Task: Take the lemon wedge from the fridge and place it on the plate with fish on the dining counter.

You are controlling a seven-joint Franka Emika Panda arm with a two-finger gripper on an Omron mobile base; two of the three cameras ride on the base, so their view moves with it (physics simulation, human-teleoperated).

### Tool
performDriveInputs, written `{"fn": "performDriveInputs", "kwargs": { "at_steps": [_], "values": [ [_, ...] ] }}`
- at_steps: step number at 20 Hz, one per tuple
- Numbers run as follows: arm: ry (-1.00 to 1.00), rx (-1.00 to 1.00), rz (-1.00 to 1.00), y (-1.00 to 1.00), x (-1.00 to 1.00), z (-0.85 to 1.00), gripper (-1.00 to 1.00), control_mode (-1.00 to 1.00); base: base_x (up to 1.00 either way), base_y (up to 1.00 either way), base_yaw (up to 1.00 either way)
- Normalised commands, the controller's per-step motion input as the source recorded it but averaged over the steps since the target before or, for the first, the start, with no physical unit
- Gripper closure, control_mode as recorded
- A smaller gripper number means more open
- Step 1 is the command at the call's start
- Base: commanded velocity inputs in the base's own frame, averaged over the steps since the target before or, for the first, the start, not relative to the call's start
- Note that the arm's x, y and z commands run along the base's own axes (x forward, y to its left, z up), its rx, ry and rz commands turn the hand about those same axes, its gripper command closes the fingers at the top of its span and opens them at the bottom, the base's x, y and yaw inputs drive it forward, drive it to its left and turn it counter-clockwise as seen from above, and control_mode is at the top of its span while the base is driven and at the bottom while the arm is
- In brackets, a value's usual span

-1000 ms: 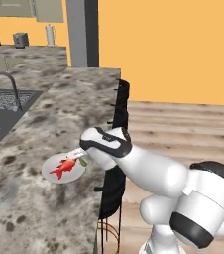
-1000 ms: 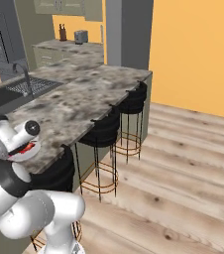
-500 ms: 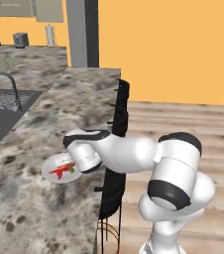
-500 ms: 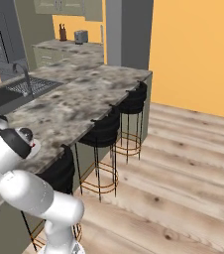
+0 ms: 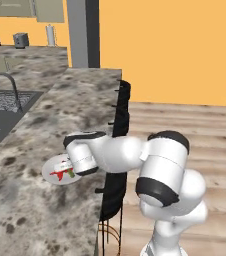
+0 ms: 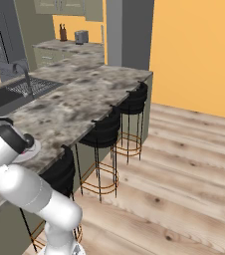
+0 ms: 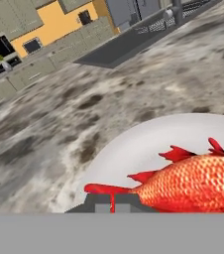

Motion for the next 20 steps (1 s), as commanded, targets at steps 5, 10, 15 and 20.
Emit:
{"fn": "performDriveInputs", "kwargs": {
  "at_steps": [5, 10, 15, 20],
  "values": [
    [0.0, 0.0, 0.0, 0.0, 0.3, -0.01, 1.0, -1.0, 0.0, 0.0, 0.0],
    [0.0, 0.0, 0.0, 0.02, 0.29, -0.01, -1.0, -1.0, 0.0, 0.0, 0.0],
    [0.01, 0.0, -0.05, 0.06, 0.17, 0.34, -1.0, -1.0, 0.0, 0.0, 0.0],
    [0.04, 0.02, -0.17, -0.26, -0.91, 1.0, -1.0, -1.0, 0.0, 0.0, 0.0]
  ]
}}
